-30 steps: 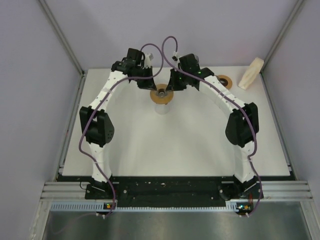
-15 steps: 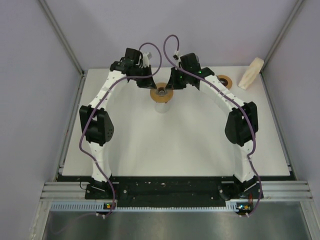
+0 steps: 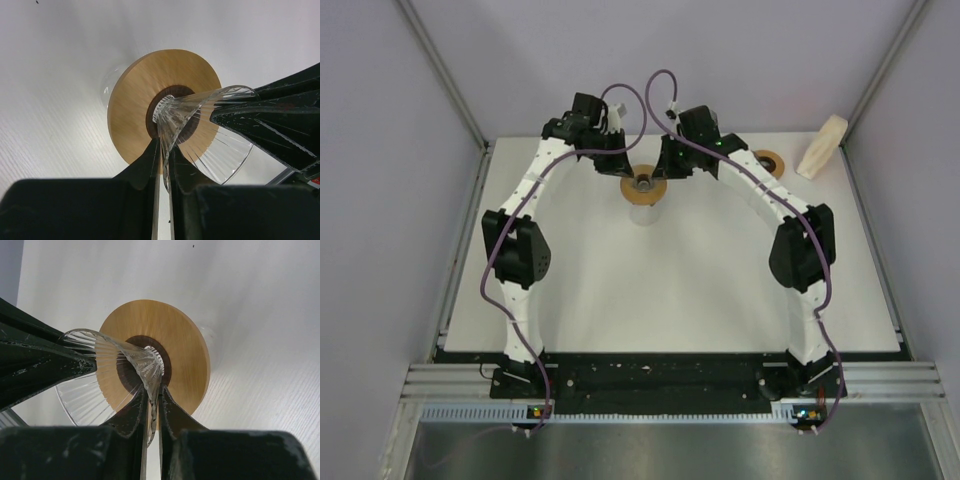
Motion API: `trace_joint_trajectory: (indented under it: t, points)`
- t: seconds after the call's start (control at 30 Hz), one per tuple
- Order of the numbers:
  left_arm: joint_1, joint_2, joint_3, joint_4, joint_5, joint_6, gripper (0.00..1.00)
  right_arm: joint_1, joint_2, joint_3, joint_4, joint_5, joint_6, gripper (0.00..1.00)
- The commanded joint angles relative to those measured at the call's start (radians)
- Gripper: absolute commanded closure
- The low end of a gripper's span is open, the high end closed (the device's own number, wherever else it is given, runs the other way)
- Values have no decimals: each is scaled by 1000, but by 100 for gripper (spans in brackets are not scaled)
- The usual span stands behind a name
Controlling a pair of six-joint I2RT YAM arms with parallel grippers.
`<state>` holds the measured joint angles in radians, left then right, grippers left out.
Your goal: Place the coffee filter in the dripper
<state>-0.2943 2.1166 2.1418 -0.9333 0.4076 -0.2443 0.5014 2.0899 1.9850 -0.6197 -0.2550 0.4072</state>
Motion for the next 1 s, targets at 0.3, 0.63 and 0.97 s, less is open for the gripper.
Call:
trace_joint_trajectory:
  t: [0.3, 0.63, 0.97]
  points:
    - [23, 19, -26, -88, -39, 48, 79, -3, 56, 69, -199, -10, -84, 73]
    - [23, -12, 4, -70, -3, 57, 55, -3, 56, 138, -199, -41, -100, 62]
    - [23, -18, 46, -73, 30, 65, 40, -1, 68, 213, -199, -52, -149, 55]
